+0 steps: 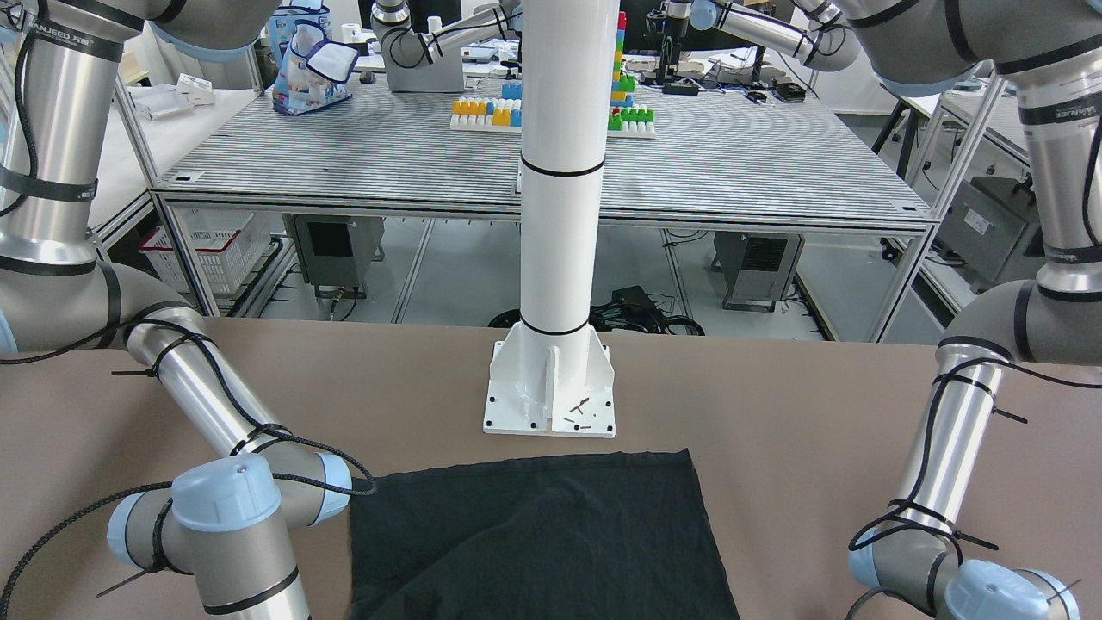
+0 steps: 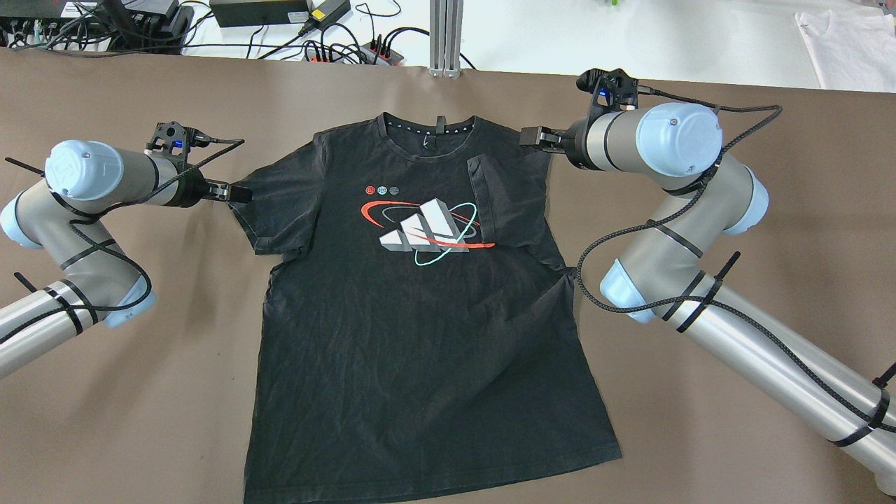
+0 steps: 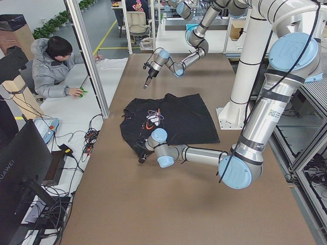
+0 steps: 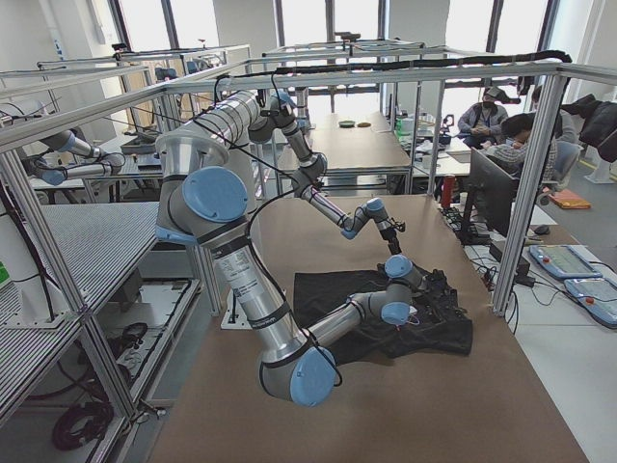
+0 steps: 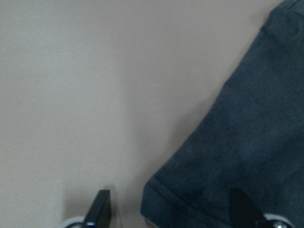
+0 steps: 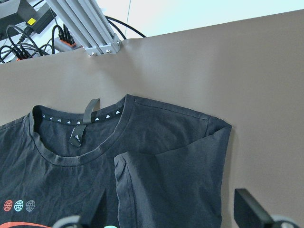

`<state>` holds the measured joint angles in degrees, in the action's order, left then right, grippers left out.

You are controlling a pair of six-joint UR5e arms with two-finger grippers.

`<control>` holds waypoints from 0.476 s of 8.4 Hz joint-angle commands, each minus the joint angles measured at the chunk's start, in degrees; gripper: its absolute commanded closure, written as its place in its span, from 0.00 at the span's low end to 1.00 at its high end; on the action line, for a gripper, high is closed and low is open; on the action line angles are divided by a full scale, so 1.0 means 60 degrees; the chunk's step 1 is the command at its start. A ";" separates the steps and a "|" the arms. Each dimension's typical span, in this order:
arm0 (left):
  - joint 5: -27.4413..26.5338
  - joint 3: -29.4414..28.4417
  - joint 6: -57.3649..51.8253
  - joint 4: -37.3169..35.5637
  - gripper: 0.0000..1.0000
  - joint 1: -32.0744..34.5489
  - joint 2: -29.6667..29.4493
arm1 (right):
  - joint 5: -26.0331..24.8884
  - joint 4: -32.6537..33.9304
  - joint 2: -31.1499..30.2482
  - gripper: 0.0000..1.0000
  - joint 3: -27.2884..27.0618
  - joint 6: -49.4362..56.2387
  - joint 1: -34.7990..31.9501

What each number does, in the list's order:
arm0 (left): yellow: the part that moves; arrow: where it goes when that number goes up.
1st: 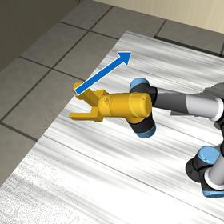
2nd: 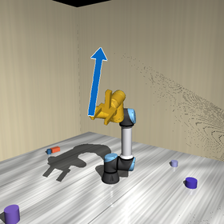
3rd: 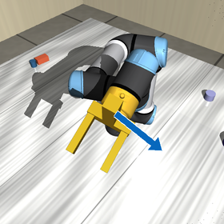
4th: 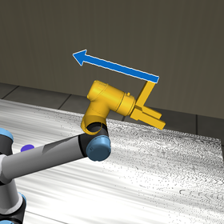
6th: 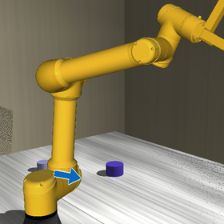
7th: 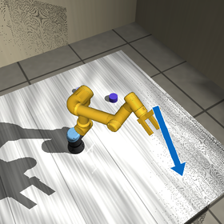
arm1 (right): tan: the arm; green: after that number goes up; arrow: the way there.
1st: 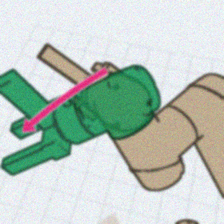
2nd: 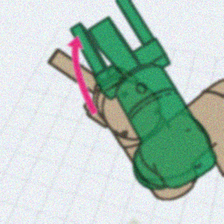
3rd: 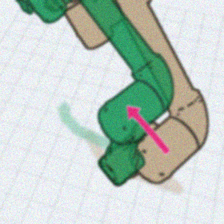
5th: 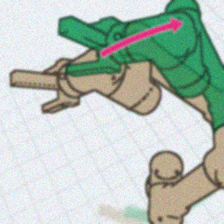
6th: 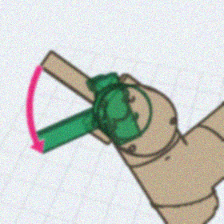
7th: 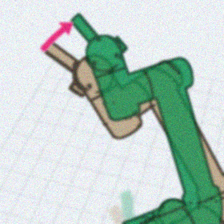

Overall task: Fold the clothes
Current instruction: 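Position the left gripper at the sleeve nearest it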

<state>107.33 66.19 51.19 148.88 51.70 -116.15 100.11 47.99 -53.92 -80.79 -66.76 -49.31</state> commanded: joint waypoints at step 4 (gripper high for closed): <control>0.0114 0.0073 0.0008 -0.0567 1.00 0.0274 -0.0196 | 0.0000 0.0000 -0.0037 0.06 -0.0011 0.0008 0.0000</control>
<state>107.56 66.34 51.21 147.45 52.31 -116.71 100.11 47.99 -54.15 -80.85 -66.66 -49.31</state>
